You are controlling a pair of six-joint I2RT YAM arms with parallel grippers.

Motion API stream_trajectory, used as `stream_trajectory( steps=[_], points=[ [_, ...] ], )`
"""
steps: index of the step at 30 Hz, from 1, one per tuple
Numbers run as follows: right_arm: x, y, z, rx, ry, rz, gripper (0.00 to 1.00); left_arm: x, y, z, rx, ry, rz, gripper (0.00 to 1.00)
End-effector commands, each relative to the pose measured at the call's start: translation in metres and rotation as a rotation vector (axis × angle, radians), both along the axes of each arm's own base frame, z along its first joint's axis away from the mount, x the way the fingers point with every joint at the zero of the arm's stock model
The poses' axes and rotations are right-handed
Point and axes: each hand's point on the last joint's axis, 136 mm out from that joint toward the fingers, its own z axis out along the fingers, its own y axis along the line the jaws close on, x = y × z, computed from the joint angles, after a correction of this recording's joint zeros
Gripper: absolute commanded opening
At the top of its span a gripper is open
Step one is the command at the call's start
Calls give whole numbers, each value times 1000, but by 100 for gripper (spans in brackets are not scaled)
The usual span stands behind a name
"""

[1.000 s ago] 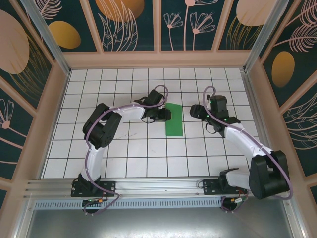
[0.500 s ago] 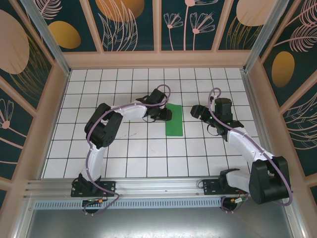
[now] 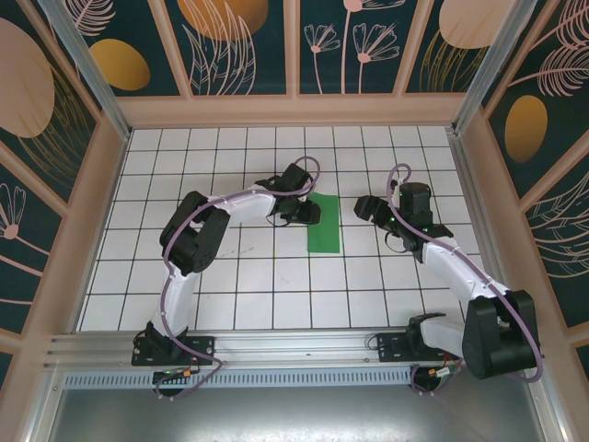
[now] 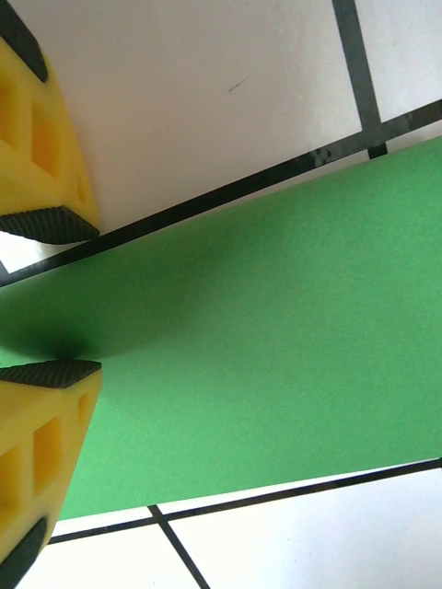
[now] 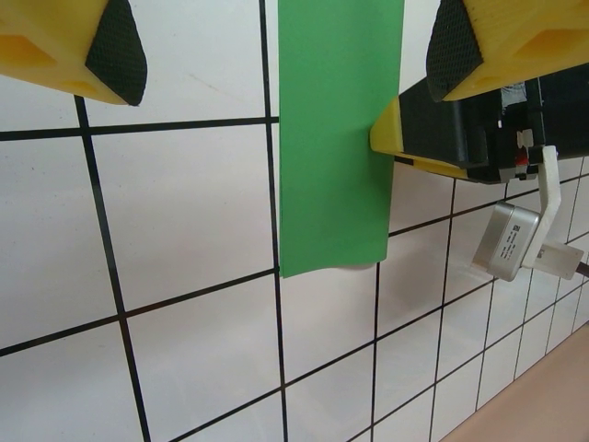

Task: Fold a paper plane with a square sheet of paper (fold left side to right side)
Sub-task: Hold the square sheet of paper at the center of the table.

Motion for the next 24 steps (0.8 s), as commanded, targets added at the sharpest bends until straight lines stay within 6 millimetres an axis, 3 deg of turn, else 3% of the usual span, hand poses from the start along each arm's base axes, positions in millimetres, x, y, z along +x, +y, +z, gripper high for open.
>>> stream_trajectory(
  steps=[1, 24],
  points=[
    [0, 0, 6, 22, -23, 6, 82, -8, 6, -45, 87, 39, -18, 44],
    [-1, 2, 2, 30, -11, 15, 83, -9, 6, -50, 105, 42, -32, 44]
  ],
)
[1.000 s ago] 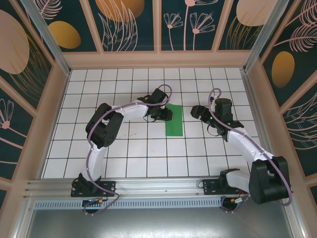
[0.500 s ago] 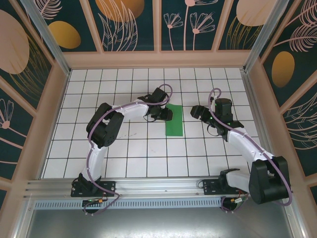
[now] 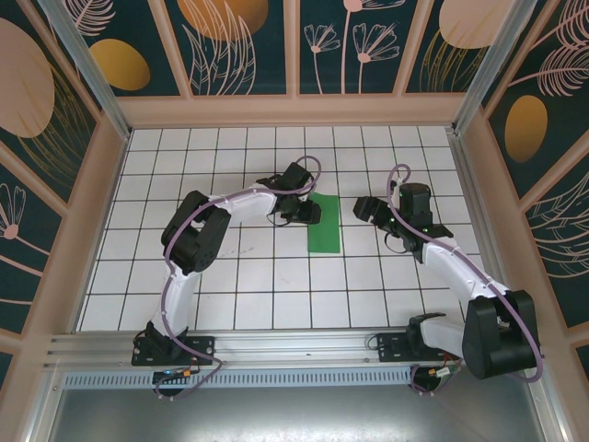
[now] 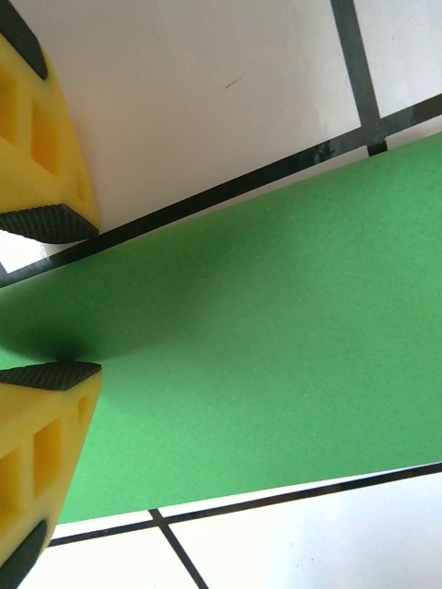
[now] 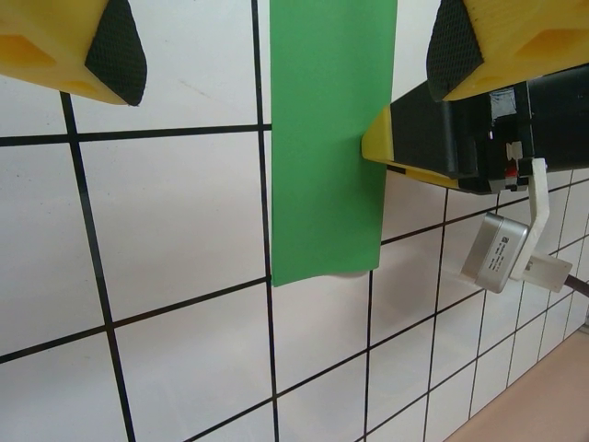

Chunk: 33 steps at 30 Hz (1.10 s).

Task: Fold a paper plane with a square sheet of paper (fold left side to right side)
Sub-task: Hold the square sheet of paper at the center of the table.

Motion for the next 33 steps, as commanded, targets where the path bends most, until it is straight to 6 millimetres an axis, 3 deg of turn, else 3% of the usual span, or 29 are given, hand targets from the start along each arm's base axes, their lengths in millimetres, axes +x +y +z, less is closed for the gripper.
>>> stream_trajectory(
  steps=[1, 17, 25, 29, 33],
  points=[
    [1, -1, 3, 15, -20, 0, 83, -10, 6, -49, 94, 34, -27, 44],
    [-1, 3, -3, 37, 1, 12, 83, -9, 7, -49, 101, 28, -27, 44],
    [0, 17, -11, 98, 37, 54, 80, -9, 8, -51, 105, 30, -25, 44],
    [3, 37, -23, 135, 89, 110, 61, -9, 7, -50, 105, 30, -25, 44],
    [9, 58, -39, 125, 140, 159, 29, -9, 9, -51, 107, 31, -22, 44]
  ],
)
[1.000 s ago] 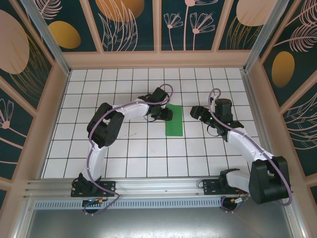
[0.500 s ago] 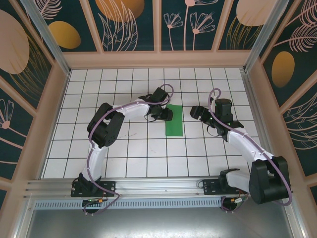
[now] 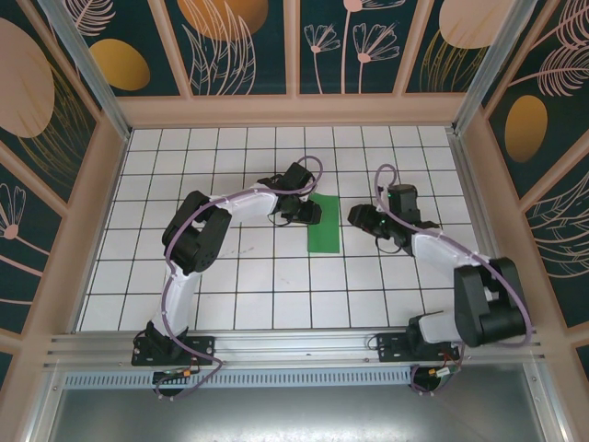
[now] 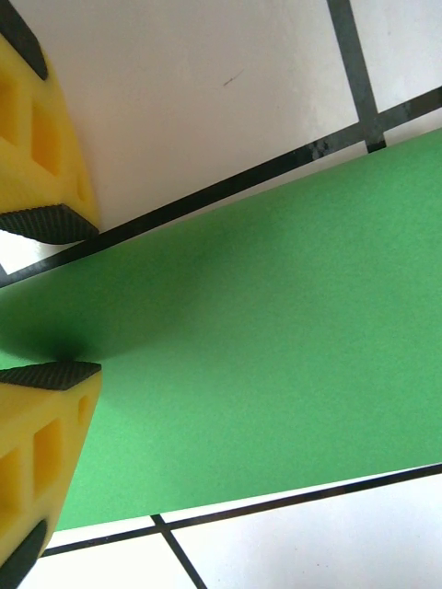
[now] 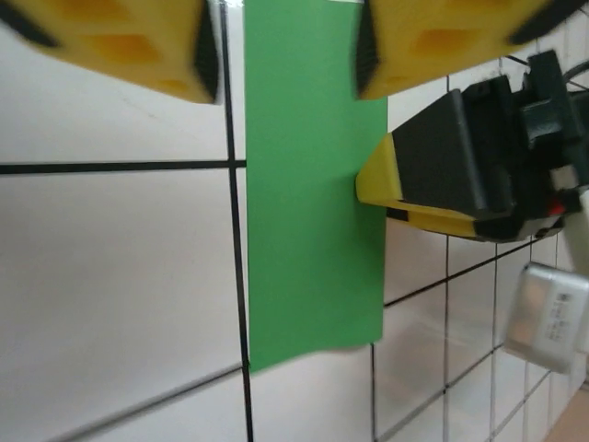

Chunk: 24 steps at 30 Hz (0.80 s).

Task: Fold a paper plane with a square sheet of paper (fold left side to right side)
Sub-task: Hold the square sheet of paper at the center of the table.

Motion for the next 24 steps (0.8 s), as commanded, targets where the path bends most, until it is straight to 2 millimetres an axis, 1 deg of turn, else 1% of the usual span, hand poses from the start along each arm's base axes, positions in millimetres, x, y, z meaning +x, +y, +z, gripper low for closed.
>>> stream_trajectory(
  steps=[1, 3, 4, 7, 11, 15, 24],
  points=[
    [12, 26, 5, 33, -18, 66, 20, -9, 9, -51, 90, 41, -11, 44],
    [16, 33, -2, 25, -5, 78, 8, -9, 9, -51, 90, 42, -10, 44],
    [17, 36, -5, 18, 2, 83, 5, -9, 8, -51, 88, 40, -10, 44],
    [22, 44, -15, -7, 22, 100, 0, -8, 8, -50, 87, 41, -9, 44],
    [25, 49, -31, -47, 56, 119, 0, -8, 8, -49, 86, 39, -9, 44],
    [26, 48, -46, -97, 93, 119, 0, -8, 8, -49, 86, 39, -8, 44],
    [12, 39, -78, -172, 179, 116, 0, -7, 8, -48, 85, 39, -5, 44]
  ],
)
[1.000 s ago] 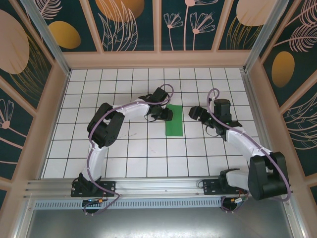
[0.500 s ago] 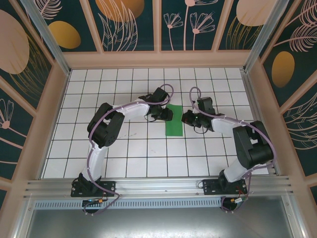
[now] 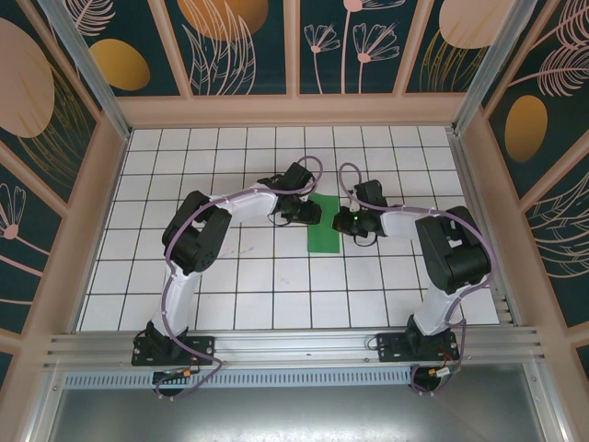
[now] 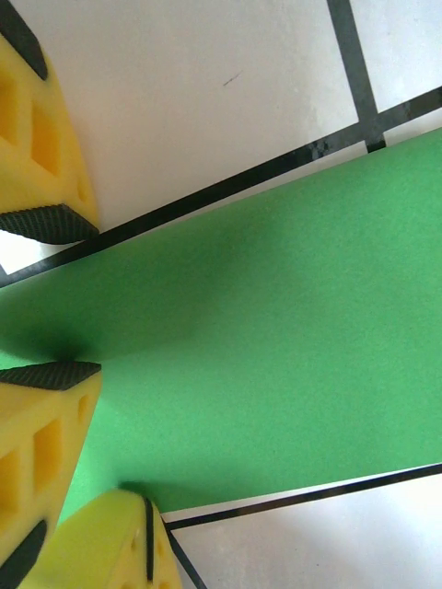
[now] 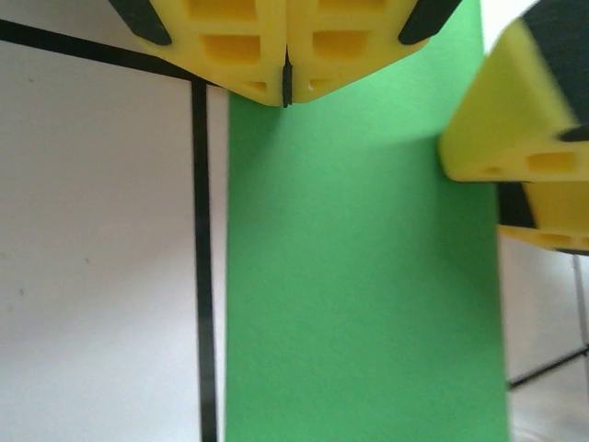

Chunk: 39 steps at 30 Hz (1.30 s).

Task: Fold a paper plane with a square sheet of paper (fold left side to right side)
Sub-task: Hold the square sheet of paper at the center of the table, then first fold the square sheet of paper in half at the center of the table.

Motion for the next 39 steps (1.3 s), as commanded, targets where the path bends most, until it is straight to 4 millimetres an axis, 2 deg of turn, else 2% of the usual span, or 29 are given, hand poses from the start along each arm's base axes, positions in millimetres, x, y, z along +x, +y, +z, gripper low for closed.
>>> stream_trajectory(
  steps=[1, 5, 8, 17, 20, 22, 24, 28, 34, 39],
  points=[
    [-6, -5, -13, -60, 37, 5, 0, -8, 7, -48, 83, 38, -6, 44],
    [-18, -10, -26, -75, 80, 0, 0, -7, 7, -46, 80, 32, -4, 44],
    [-26, -13, -33, -85, 101, -2, 0, -3, 8, -36, 79, 4, 0, 45],
    [-37, -16, -44, -106, 129, 6, 0, 20, 14, 49, 20, -179, 64, 51],
    [-37, -14, -43, -107, 123, 8, 0, 16, 4, 70, -69, -199, 44, 51],
    [-36, -13, -43, -108, 119, 10, 0, 10, -6, 77, -140, -186, 14, 46],
    [-36, -12, -42, -111, 117, 13, 0, 5, -17, 75, -193, -152, -21, 40],
    [-35, -12, -41, -115, 113, 13, 0, -5, -31, 59, -261, -76, -63, 29],
    [-35, -11, -41, -118, 113, 16, 0, -10, -34, 35, -260, -23, -76, 28],
    [-38, -14, -43, -135, 121, 20, 0, -14, -28, 13, -214, 4, -71, 28]
  ],
)
